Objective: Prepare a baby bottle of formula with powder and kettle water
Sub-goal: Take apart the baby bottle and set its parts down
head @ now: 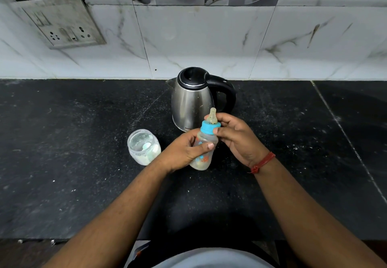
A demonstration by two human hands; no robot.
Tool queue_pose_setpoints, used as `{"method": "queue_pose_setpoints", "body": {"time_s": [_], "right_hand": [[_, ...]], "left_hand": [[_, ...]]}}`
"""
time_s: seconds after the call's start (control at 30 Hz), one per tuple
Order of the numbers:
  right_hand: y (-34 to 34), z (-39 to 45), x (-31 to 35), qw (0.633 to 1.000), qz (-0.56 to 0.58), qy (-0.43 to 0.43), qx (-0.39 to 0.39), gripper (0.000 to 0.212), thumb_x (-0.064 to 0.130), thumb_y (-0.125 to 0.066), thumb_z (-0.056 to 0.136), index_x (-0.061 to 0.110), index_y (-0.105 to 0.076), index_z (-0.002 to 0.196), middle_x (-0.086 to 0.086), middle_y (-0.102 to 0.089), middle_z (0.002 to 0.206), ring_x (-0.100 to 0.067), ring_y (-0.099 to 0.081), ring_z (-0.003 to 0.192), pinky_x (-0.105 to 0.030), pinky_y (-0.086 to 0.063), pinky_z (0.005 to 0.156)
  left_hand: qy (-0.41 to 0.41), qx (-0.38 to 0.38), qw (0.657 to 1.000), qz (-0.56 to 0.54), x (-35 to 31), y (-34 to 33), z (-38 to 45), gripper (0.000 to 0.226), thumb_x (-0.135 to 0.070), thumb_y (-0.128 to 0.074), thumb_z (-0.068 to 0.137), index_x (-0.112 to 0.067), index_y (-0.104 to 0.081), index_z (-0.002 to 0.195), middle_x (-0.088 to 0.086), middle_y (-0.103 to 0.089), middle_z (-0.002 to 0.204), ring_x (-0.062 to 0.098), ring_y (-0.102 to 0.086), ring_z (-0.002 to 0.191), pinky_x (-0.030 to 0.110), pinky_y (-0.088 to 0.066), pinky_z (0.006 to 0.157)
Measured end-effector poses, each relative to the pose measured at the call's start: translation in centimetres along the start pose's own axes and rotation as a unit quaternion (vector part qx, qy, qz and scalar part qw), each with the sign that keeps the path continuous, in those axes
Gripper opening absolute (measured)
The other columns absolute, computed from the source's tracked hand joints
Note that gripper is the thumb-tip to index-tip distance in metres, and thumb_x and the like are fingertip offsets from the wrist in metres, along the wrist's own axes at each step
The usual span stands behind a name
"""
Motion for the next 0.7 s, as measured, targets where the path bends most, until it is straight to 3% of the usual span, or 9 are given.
{"method": "queue_pose_setpoints", "body": {"time_s": [0.13,0.27,0.4,0.5,0.6,0.7], "right_hand": [[0.5,0.1,0.2,0.999,0.038,0.015,-0.036,0.039,0.009,-0.059,0.084,0.005,-0.063,0.123,-0.008,-0.071,0.113,-0.018,-0.067,0.107,-0.031,-0.055,0.091],[1.5,0.2,0.1,0.991,0.017,0.053,-0.125,0.035,0.013,-0.067,0.083,0.012,-0.064,0.118,0.000,-0.073,0.111,-0.017,-0.068,0.110,-0.037,-0.054,0.100],[3.2,-0.3,-0.8,0.972,-0.105,0.087,-0.189,0.029,0.011,-0.076,0.084,0.022,-0.064,0.108,0.006,-0.071,0.107,-0.006,-0.068,0.103,-0.023,-0.054,0.088],[4.4,-1.0,-2.4,0.957,-0.181,0.071,-0.214,0.036,0.009,-0.079,0.082,0.032,-0.059,0.101,0.009,-0.069,0.109,-0.007,-0.068,0.105,-0.024,-0.054,0.090],[5.3,-1.9,-4.0,0.928,-0.302,0.042,-0.214,0.045,0.013,-0.082,0.078,0.033,-0.055,0.108,0.012,-0.063,0.113,0.000,-0.062,0.104,-0.020,-0.052,0.091],[5.8,-2.5,-5.6,0.892,-0.414,0.015,-0.182,0.063,0.012,-0.084,0.076,0.025,-0.049,0.128,0.008,-0.059,0.116,-0.004,-0.058,0.106,-0.015,-0.043,0.092]], "left_hand": [[0.009,0.012,1.000,-0.005,0.3,-0.1,0.2,0.030,-0.033,-0.070,0.089,-0.018,-0.065,0.115,-0.004,-0.070,0.100,0.007,-0.065,0.093,0.025,-0.053,0.084],[0.007,-0.026,1.000,-0.014,0.8,0.0,0.5,0.054,-0.045,-0.078,0.078,-0.017,-0.063,0.121,-0.008,-0.070,0.103,0.006,-0.065,0.100,0.025,-0.052,0.088],[-0.003,-0.073,0.997,-0.006,1.7,0.3,0.7,0.061,-0.043,-0.086,0.070,-0.032,-0.062,0.125,-0.016,-0.074,0.112,0.000,-0.067,0.108,0.017,-0.051,0.090],[-0.006,-0.080,0.997,0.005,2.4,0.2,1.1,0.063,-0.042,-0.088,0.068,-0.031,-0.062,0.124,-0.013,-0.073,0.114,0.004,-0.066,0.111,0.022,-0.051,0.096],[-0.007,-0.095,0.995,0.026,2.9,-0.1,1.4,0.063,-0.039,-0.088,0.070,-0.027,-0.061,0.125,-0.007,-0.071,0.118,0.008,-0.065,0.111,0.025,-0.050,0.101],[0.001,-0.096,0.994,0.061,3.5,-0.6,1.7,0.061,-0.027,-0.089,0.076,-0.022,-0.060,0.128,-0.001,-0.070,0.124,0.015,-0.065,0.115,0.030,-0.050,0.104]]}}
Point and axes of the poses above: each hand's wrist, its own z-axis towards the middle knuckle, its own y-axis out of the back of the hand, x = y × z, the point moved 1 cm from there along z, towards the middle knuckle
